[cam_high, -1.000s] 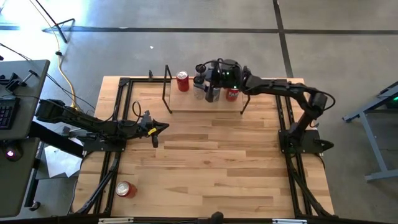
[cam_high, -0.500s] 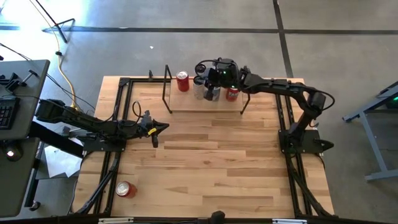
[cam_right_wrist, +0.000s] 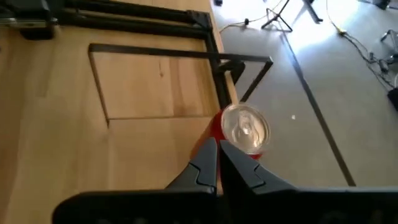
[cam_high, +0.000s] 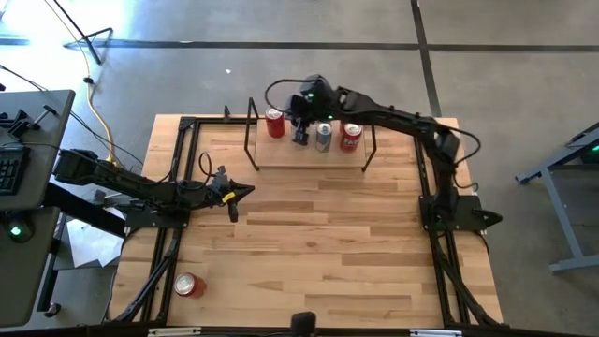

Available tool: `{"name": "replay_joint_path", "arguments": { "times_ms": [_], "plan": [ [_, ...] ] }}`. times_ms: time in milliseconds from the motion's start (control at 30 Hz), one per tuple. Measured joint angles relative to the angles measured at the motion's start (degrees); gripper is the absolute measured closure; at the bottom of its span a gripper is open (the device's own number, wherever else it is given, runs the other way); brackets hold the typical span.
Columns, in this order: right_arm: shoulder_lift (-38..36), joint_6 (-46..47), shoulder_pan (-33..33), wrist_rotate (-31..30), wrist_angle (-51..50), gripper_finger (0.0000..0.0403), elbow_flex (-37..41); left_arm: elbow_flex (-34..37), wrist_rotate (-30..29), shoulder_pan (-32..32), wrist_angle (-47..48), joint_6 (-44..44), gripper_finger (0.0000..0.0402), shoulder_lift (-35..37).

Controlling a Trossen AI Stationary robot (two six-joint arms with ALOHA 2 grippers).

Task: Place canned beverage on shelf
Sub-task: Put the white yellow soda can on the shelf aligned with the other white yellow soda can

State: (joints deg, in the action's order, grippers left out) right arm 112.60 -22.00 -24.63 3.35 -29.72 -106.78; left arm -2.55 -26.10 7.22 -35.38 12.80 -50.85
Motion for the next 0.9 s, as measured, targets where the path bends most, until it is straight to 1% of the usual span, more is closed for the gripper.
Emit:
{"name": "replay_joint_path", "arguments": {
  "times_ms": [200, 333, 433, 900],
  "plan": [
    [7.6, -1.46, 0.36, -3.88, -9.57, 0.0403, -11.03, 0.0, -0.01, -0.02, 0.41, 0.0, 0.0399, 0.02],
    [10.28, -1.78, 0.28, -7.15, -14.51, 0.0403, -15.13, 0.0, -0.01, -0.01, 0.69, 0.0, 0.0399, 0.0],
    [10.97, -2.32, 0.29, -9.27, -15.36, 0.0403, -16.04, 0.0, 0.01, -0.02, 0.75, 0.02, 0.0399, 0.0],
    [10.94, -3.46, 0.27, -9.2, -17.39, 0.0403, -16.59, 0.0, 0.0, -0.01, 0.83, 0.09, 0.0399, 0.0]
  ]
}}
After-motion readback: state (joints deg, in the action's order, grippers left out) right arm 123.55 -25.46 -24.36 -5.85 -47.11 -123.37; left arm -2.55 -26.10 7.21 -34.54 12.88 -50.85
